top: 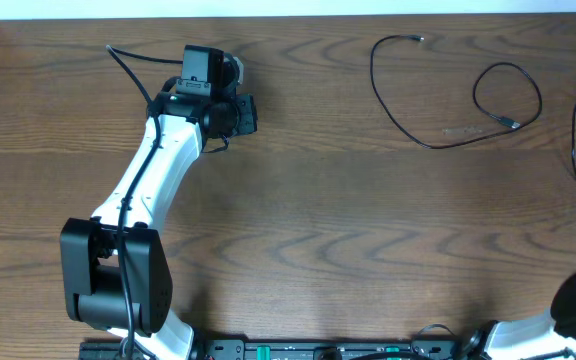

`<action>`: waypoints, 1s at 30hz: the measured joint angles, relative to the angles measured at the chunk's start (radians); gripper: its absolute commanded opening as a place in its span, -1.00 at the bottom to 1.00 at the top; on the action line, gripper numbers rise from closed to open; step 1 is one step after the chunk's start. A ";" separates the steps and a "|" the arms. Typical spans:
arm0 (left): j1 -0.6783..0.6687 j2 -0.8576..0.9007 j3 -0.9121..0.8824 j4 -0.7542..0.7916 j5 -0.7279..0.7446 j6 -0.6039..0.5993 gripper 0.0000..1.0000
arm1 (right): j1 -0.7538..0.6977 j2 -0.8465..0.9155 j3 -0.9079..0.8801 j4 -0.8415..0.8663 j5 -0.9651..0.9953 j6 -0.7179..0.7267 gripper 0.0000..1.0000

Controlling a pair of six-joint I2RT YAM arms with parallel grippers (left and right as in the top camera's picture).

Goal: Untangle cables

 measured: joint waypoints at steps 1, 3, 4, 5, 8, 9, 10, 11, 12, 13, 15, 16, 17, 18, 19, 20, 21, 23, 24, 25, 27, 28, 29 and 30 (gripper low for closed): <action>0.000 0.000 0.000 0.000 0.000 0.000 -0.58 | 0.027 0.021 0.000 -0.009 0.002 -0.015 -0.16; 0.000 0.000 0.000 0.000 0.000 0.000 -0.58 | 0.074 0.058 0.000 -0.014 0.005 -0.037 -0.13; 0.000 0.000 0.000 0.000 0.000 0.000 -0.58 | 0.100 0.079 0.000 -0.015 0.007 -0.048 -0.13; 0.000 0.001 0.000 0.000 0.000 0.000 -0.58 | 0.127 0.102 0.000 -0.016 0.010 -0.058 -0.11; 0.000 0.002 0.000 -0.001 0.000 0.000 -0.57 | 0.205 0.171 0.000 -0.018 0.021 -0.100 -0.06; 0.000 0.002 0.000 -0.001 0.000 0.000 -0.57 | 0.229 0.193 0.000 -0.019 0.026 -0.116 -0.02; 0.000 0.002 0.000 0.000 0.000 0.000 -0.57 | 0.256 0.219 0.000 -0.021 0.033 -0.135 -0.01; 0.000 0.003 0.000 -0.001 0.000 0.000 -0.57 | 0.281 0.241 0.000 -0.024 0.042 -0.156 0.00; 0.000 0.003 0.000 -0.001 0.000 0.000 -0.57 | 0.301 0.260 0.000 -0.029 0.052 -0.174 0.01; 0.000 0.003 0.000 0.000 0.000 0.000 -0.57 | 0.332 0.289 0.000 -0.036 0.070 -0.203 0.01; 0.000 0.003 0.000 -0.001 0.000 0.000 -0.57 | 0.367 0.325 0.000 -0.047 0.098 -0.242 0.01; 0.000 0.003 0.000 -0.001 0.000 0.000 -0.57 | 0.386 0.344 0.000 -0.055 0.112 -0.264 -0.03; 0.000 0.003 0.000 0.000 0.000 0.000 -0.56 | 0.406 0.365 0.000 -0.063 0.127 -0.291 -0.06; 0.000 0.003 0.000 -0.001 0.000 0.000 -0.56 | 0.420 0.381 0.000 -0.069 0.138 -0.312 -0.07; 0.000 0.003 0.000 -0.001 0.000 0.000 -0.56 | 0.436 0.400 0.000 -0.073 0.148 -0.335 -0.09; 0.000 0.003 0.000 0.000 0.000 0.000 -0.55 | 0.450 0.418 0.000 -0.077 0.155 -0.354 -0.10; 0.000 0.003 0.000 0.000 0.000 0.000 -0.55 | 0.460 0.432 0.000 -0.078 0.161 -0.370 -0.11; 0.000 0.003 0.000 -0.001 0.000 0.000 -0.52 | 0.483 0.463 0.000 -0.081 0.169 -0.404 -0.11; 0.000 0.003 0.000 0.000 0.000 0.000 -0.47 | 0.496 0.480 0.000 -0.082 0.172 -0.424 -0.12; 0.000 0.003 0.000 -0.001 0.000 0.000 -0.46 | 0.505 0.492 0.000 -0.084 0.173 -0.440 -0.12; 0.000 0.003 0.000 0.000 0.000 0.000 -0.45 | 0.521 0.515 0.000 -0.085 0.178 -0.468 -0.11; 0.000 0.003 0.000 -0.001 0.000 0.000 -0.45 | 0.533 0.529 0.000 -0.086 0.179 -0.479 -0.11; 0.000 0.003 0.000 0.000 0.000 0.000 -0.44 | 0.540 0.542 0.000 -0.087 0.182 -0.488 -0.11; 0.000 0.003 0.000 0.000 0.000 0.000 -0.45 | 0.549 0.554 0.000 -0.087 0.184 -0.496 -0.11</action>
